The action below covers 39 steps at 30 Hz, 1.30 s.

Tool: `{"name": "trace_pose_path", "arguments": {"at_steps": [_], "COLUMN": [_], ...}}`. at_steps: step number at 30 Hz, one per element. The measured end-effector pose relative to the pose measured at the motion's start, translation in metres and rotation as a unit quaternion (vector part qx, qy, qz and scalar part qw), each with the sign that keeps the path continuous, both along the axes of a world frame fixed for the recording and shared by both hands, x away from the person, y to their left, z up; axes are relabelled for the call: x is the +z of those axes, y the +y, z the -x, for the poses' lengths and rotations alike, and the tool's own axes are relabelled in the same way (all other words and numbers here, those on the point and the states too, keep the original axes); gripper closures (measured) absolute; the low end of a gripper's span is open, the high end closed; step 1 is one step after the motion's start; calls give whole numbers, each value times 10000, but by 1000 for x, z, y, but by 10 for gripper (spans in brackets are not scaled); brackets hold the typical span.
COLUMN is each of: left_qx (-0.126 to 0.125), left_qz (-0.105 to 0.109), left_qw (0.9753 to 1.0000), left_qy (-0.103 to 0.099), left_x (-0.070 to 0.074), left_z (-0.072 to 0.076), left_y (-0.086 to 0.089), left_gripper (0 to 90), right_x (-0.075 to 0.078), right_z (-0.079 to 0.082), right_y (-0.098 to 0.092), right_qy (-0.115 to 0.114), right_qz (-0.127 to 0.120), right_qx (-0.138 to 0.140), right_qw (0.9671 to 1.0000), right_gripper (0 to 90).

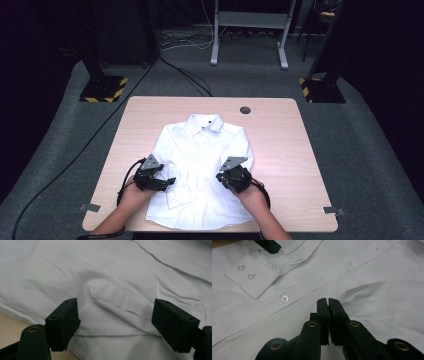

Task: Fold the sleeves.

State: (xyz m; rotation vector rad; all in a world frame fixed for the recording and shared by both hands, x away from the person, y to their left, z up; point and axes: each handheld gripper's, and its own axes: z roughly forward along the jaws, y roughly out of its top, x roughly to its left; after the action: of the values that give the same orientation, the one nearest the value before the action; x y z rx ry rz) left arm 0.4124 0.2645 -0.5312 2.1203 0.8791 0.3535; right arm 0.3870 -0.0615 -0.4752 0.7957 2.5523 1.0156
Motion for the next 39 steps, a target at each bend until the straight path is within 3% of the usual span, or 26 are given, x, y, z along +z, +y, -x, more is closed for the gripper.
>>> {"name": "trace_pose_path", "arguments": {"at_steps": [10,15,22,31,39], "left_qx": [-1,-4,-3,-3,-9], "left_qz": [4,-5,-4,0,-11], "left_qw": [10000,10000,10000,10000,10000], "left_qy": [2,0,0,0,-6], "left_x": [0,0,0,0,0], "left_z": [0,0,0,0,0], "left_y": [0,0,0,0,0], "left_gripper": [213,213,213,212,212], "right_x": [-10,-16,-20,-13,6], "right_z": [3,4,8,31,52], "right_y": [19,22,30,47,60], "right_qy": [-15,17,107,-38,-269], "right_qz": [233,234,150,8,-164], "right_qx": [146,161,197,280,572], "right_qw": [9996,9996,9996,9996,9979], "right_gripper": [872,868,671,542,523]}}
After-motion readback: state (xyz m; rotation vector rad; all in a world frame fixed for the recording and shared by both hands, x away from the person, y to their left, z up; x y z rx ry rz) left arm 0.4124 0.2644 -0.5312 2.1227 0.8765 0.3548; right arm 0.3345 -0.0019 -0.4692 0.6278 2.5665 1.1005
